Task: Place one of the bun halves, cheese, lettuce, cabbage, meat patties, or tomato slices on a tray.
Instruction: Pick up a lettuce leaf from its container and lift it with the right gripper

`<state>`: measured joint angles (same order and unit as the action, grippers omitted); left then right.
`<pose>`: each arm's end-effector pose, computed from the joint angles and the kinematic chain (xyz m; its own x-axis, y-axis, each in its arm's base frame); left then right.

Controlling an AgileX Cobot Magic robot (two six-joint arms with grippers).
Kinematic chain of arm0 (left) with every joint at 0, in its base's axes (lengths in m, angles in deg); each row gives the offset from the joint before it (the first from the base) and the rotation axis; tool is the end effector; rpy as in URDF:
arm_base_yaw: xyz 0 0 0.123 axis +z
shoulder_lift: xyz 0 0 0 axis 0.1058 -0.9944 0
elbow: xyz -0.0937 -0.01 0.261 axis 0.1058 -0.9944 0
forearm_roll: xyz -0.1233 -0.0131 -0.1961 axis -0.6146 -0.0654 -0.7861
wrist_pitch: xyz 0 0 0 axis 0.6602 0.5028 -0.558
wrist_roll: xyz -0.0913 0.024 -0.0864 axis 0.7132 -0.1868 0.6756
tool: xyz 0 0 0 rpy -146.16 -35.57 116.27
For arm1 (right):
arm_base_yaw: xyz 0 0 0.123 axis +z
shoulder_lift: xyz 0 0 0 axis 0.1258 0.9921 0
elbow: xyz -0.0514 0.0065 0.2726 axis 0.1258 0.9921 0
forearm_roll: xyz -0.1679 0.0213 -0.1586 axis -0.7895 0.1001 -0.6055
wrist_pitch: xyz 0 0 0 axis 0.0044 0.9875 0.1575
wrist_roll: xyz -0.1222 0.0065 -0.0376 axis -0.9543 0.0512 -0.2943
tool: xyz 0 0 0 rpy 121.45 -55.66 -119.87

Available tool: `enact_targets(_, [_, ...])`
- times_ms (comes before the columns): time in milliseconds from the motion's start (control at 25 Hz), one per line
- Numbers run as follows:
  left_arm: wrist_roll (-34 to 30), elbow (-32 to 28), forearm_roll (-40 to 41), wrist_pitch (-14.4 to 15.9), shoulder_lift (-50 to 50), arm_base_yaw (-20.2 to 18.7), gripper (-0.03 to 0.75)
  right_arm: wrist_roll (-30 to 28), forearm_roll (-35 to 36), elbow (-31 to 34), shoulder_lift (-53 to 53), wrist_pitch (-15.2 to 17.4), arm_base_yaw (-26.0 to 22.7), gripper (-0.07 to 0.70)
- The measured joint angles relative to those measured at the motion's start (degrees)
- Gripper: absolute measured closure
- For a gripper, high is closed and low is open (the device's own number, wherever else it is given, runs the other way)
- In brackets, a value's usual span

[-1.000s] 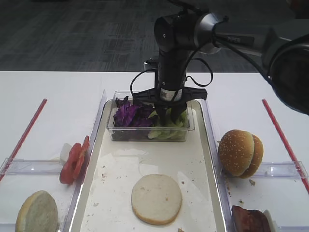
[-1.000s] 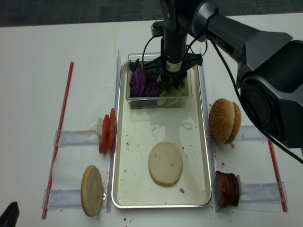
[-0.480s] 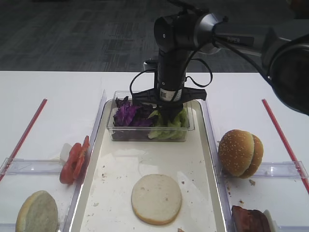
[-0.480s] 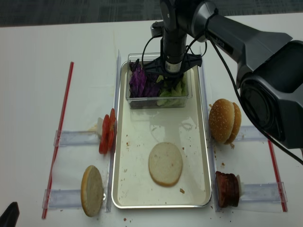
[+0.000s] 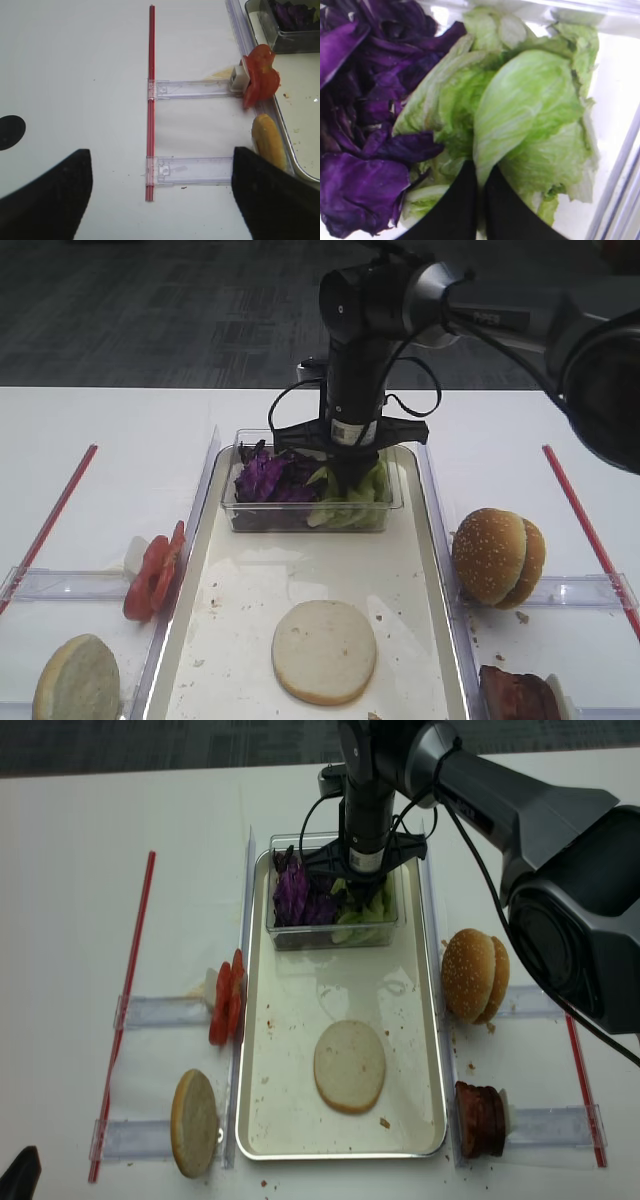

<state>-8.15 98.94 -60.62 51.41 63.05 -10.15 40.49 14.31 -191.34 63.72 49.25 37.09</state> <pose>0.0091 0.0075 0.2333 -0.5634 0.0109 -0.8261 0.0024 0.9999 0.0116 0.3976 0.2352 0.1255 -0.9852 -0.1576 -0.0678 -0.1626 0.9837 0.0762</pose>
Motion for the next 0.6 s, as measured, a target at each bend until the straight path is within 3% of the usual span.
enact_targets(600, [0.0,0.0,0.0,0.0,0.0,0.0,0.177,-0.7,0.0,0.0,-4.6,0.4,0.0,0.604])
